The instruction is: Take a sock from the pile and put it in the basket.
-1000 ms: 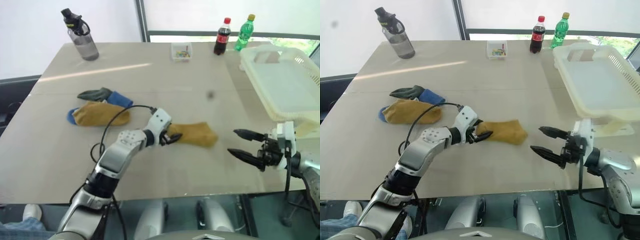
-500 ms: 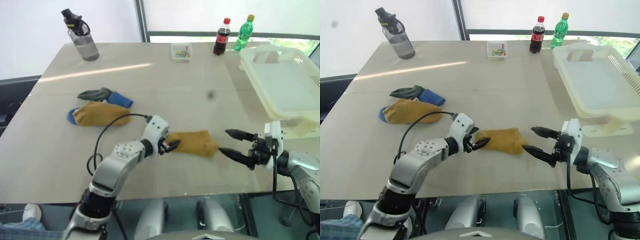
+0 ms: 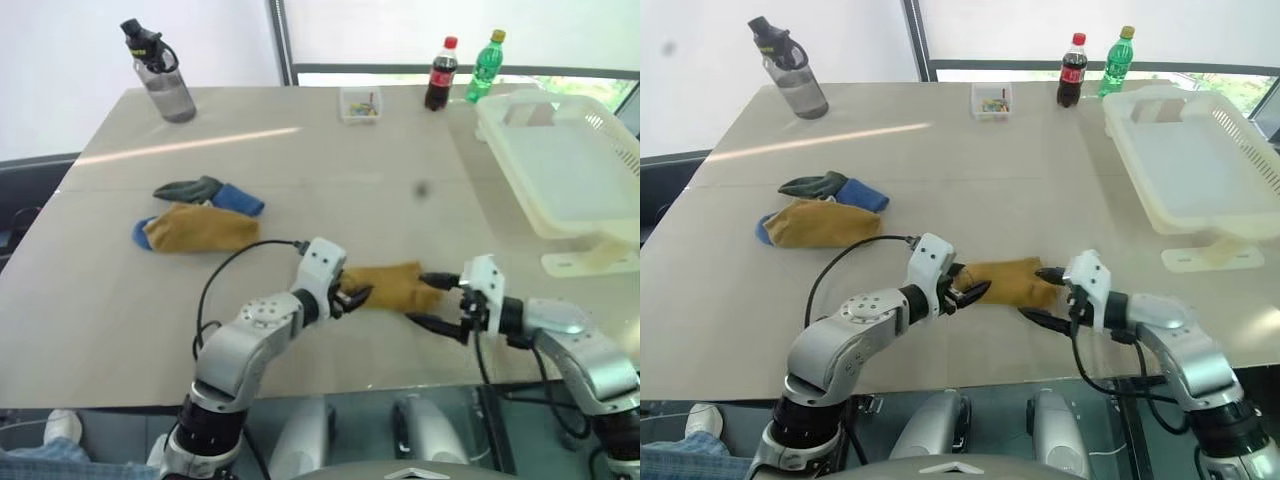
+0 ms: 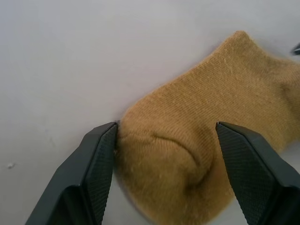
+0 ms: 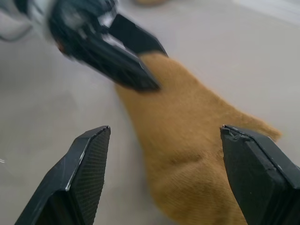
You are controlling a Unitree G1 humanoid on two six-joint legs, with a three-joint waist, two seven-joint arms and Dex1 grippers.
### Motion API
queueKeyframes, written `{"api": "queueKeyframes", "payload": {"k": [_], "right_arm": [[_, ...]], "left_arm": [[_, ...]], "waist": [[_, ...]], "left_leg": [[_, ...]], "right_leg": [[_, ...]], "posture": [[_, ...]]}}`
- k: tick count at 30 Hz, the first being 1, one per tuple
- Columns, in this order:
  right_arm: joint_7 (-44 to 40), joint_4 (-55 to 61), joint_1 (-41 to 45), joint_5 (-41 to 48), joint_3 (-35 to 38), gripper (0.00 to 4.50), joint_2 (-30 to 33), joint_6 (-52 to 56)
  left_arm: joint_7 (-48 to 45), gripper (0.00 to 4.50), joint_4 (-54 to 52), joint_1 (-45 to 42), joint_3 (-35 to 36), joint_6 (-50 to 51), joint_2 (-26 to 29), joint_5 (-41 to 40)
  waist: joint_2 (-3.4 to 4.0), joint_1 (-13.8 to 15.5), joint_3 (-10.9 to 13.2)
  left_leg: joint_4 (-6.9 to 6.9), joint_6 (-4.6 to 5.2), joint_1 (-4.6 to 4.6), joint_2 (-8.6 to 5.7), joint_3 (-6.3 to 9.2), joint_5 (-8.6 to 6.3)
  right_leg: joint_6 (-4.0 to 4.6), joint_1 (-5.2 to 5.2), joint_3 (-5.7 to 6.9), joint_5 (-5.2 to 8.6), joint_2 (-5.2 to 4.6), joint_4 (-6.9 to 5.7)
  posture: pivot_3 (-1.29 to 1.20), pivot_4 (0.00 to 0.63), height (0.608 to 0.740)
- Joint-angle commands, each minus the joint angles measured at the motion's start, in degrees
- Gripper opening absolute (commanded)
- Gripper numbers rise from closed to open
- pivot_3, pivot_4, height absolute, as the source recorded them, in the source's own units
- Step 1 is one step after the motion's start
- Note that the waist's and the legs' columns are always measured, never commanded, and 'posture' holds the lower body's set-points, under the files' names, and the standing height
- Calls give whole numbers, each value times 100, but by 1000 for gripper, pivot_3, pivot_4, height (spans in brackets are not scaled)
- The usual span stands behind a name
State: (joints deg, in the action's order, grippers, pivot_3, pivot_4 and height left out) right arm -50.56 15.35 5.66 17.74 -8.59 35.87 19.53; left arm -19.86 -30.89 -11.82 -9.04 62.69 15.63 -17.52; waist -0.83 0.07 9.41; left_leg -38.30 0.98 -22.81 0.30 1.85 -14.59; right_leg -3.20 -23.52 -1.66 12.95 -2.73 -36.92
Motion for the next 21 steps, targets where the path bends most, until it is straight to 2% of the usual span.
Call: {"api": "queueKeyframes", "payload": {"k": [1, 5, 11, 21], "right_arm": [[342, -181, 107, -479, -55, 3815, -3, -93], [422, -410, 101, -806, -53, 3815, 71, -206], [295, -318, -64, -479, 351, 3815, 94, -321], [-89, -333, 44, -219, 561, 3815, 16, -1010]], "left_arm": [[-142, 3513, -258, 108, 101, 142, 106, -248], [-118, 3513, -135, -5, 248, 53, -89, -432], [-173, 3513, -56, -32, 207, 39, -244, -645], [-254, 3513, -289, 219, 297, 215, -17, -1033]], "waist": [[0, 2, 0], [-1, 5, -1], [-1, 8, 0], [0, -67, 0]], "left_leg": [[0, 0, -1, -1, 1, 0], [0, 0, 0, -2, 5, 0], [-4, 0, 1, -2, 3, 0], [-1, 0, 2, 1, 4, 0]], "right_leg": [[1, 0, 0, 0, -2, 0], [0, 1, -2, -1, -3, 0], [2, 2, -1, -2, -3, -1], [2, 0, -2, -2, 0, -2]], "posture": [[0, 150, 740], [0, 150, 740], [0, 150, 740], [0, 150, 740]]}}
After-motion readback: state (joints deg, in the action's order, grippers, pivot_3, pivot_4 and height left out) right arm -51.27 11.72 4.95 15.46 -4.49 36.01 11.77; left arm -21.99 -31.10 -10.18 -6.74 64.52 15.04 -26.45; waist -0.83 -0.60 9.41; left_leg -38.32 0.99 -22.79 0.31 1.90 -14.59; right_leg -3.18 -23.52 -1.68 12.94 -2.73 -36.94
